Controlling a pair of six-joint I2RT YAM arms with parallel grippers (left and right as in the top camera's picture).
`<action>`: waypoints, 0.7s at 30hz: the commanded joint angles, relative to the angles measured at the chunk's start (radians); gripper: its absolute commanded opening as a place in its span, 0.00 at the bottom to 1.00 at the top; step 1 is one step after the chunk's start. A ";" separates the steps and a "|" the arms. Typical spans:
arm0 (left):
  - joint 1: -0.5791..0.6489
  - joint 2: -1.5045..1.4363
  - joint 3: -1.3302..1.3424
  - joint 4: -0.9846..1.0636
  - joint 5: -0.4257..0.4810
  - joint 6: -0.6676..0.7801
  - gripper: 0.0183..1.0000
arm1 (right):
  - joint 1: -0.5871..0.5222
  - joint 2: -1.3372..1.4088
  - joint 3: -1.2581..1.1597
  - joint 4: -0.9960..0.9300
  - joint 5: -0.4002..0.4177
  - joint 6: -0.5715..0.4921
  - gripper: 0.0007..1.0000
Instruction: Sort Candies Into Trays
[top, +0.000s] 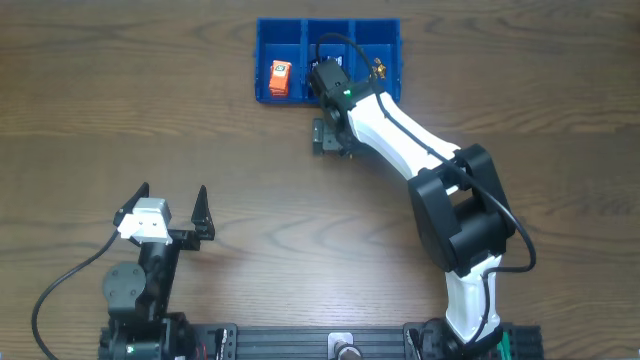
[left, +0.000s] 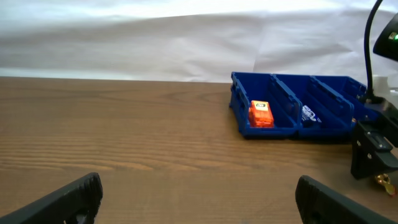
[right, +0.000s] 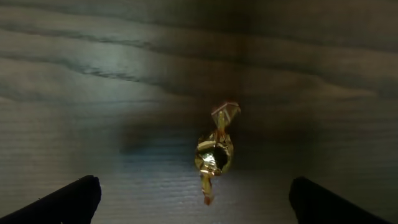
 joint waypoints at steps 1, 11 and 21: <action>0.004 -0.006 -0.019 -0.034 0.024 0.014 1.00 | -0.013 0.005 -0.048 0.019 -0.013 0.043 0.98; 0.004 -0.006 -0.019 -0.034 0.024 0.014 1.00 | -0.040 0.006 -0.051 0.067 -0.012 0.063 0.93; 0.004 -0.006 -0.019 -0.034 0.024 0.014 1.00 | -0.061 0.026 -0.052 0.104 -0.012 0.069 0.82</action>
